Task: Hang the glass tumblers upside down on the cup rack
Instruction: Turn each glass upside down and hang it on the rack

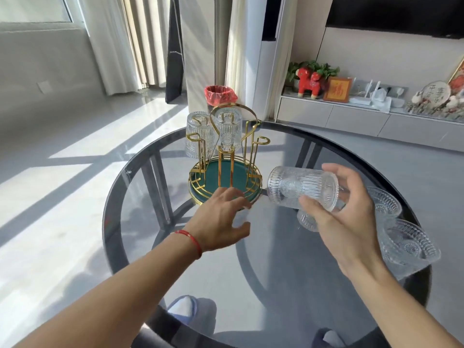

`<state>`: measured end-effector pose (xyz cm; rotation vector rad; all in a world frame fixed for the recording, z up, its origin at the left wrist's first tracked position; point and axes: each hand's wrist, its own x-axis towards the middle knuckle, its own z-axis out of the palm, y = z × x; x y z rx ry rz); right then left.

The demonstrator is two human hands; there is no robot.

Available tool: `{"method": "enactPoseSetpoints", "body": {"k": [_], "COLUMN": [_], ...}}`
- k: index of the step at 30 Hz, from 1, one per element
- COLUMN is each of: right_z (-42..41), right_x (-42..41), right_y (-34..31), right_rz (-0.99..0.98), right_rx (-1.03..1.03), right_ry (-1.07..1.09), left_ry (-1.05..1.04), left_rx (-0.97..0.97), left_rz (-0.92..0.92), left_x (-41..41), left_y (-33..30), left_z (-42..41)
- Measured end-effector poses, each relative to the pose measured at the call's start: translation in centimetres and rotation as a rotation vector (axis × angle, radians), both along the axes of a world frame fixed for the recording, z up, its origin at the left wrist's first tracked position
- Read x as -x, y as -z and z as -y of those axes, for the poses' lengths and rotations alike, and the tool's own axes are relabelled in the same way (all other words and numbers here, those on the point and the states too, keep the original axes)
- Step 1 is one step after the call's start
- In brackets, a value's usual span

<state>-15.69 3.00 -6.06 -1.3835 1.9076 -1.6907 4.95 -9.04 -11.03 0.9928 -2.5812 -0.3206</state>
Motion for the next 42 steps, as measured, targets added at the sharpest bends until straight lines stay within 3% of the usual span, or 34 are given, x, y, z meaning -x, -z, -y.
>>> {"method": "enactPoseSetpoints", "body": {"k": [2,7,13,17,42], "right_z": [0.6,5.6,15.1,18.5,22.8], "right_x": [1.2,3.3,3.9,3.3,2.8], "right_y": [-1.0,-5.9,-10.3,-11.3,-7.5], "right_rz": [-0.010,0.014,0.078,0.020,-0.187], "right_rx": [0.054,0.102,-0.040,-0.186,-0.460], "right_ry": [0.042,0.151,0.043,-0.062,-0.581], "left_ry": [-0.030,-0.137,-0.190,-0.176,-0.180], "left_rx": [0.163,0.317,0.305,0.318,0.274], "left_rz": [0.122,0.102,0.062,0.070,0.100], "left_x": [0.2,0.9,1.1,0.8,0.8], "left_y": [1.7,3.8,4.3,4.5,4.4], "left_z": [0.2,0.2,0.0,0.1,0.3]}}
